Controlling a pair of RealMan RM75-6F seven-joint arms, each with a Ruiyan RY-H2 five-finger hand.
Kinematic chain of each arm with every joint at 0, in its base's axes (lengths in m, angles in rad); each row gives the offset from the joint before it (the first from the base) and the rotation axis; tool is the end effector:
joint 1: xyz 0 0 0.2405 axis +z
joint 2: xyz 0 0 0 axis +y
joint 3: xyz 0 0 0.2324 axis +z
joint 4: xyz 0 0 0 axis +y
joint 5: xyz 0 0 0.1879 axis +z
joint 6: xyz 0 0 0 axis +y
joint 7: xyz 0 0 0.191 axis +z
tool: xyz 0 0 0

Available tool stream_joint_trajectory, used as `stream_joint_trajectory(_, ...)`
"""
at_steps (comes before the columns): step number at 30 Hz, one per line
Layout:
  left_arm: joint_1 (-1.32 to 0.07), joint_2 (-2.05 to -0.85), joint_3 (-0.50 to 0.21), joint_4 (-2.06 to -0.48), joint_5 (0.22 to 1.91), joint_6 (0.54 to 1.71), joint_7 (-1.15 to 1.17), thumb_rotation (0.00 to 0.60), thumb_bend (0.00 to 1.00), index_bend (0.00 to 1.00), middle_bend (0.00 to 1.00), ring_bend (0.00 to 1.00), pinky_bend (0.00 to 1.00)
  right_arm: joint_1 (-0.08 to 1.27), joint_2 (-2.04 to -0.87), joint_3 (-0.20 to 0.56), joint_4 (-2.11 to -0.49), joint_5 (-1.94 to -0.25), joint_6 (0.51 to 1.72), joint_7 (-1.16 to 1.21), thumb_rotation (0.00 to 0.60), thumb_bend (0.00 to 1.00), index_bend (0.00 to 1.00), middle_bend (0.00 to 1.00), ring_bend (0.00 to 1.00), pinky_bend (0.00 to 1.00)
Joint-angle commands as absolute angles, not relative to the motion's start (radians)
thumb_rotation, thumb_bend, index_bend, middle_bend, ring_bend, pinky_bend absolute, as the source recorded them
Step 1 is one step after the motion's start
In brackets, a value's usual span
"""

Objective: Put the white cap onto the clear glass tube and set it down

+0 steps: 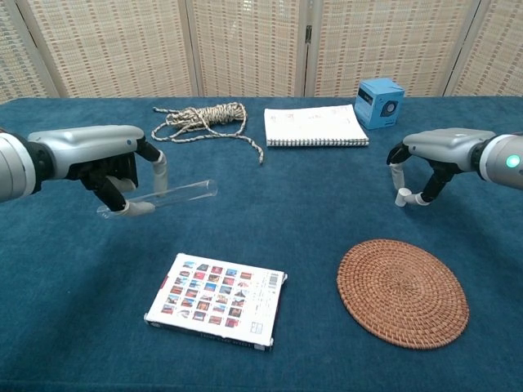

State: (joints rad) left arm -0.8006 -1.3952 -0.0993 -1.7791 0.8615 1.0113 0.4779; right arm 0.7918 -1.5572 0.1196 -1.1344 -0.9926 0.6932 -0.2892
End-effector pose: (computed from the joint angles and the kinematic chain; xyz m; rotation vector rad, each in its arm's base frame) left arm -0.1150 0.3375 0.0020 -1.8977 -1.0765 -0.8075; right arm -0.2121 -0.4060 -0.0147 1.8658 -0.9869 0.5512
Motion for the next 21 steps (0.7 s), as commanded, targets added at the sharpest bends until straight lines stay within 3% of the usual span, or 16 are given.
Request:
stream_joint_trajectory(1,-0.801,-1.396,-0.100,-1.776,0.860,1.009,0.477,0.600,0.36,0.60,1.00,0.90,1.00,0.793,-1.559,0.119,-1.133,-0.991,0.693,-0.292,0.600,0.34,0.52,0.19,0.00,0.00)
stream_joint_trajectory(8,-0.808,-1.389,-0.124,-1.773,0.852,1.008,0.465,0.600,0.36,0.60,1.00,0.90,1.00,0.787,-1.521,0.140,-1.197,-1.011,0.717,-0.261,0.600,0.43,0.56,0.22,0.00,0.00)
stream_joint_trajectory(21,-0.848,-1.331,-0.236,-1.833,0.775,0.937,0.344,0.600,0.36,0.61,1.00,0.90,1.00,0.731,-1.204,0.261,-1.641,-1.137,0.847,-0.063,0.600,0.48,0.61,0.25,0.00,0.00)
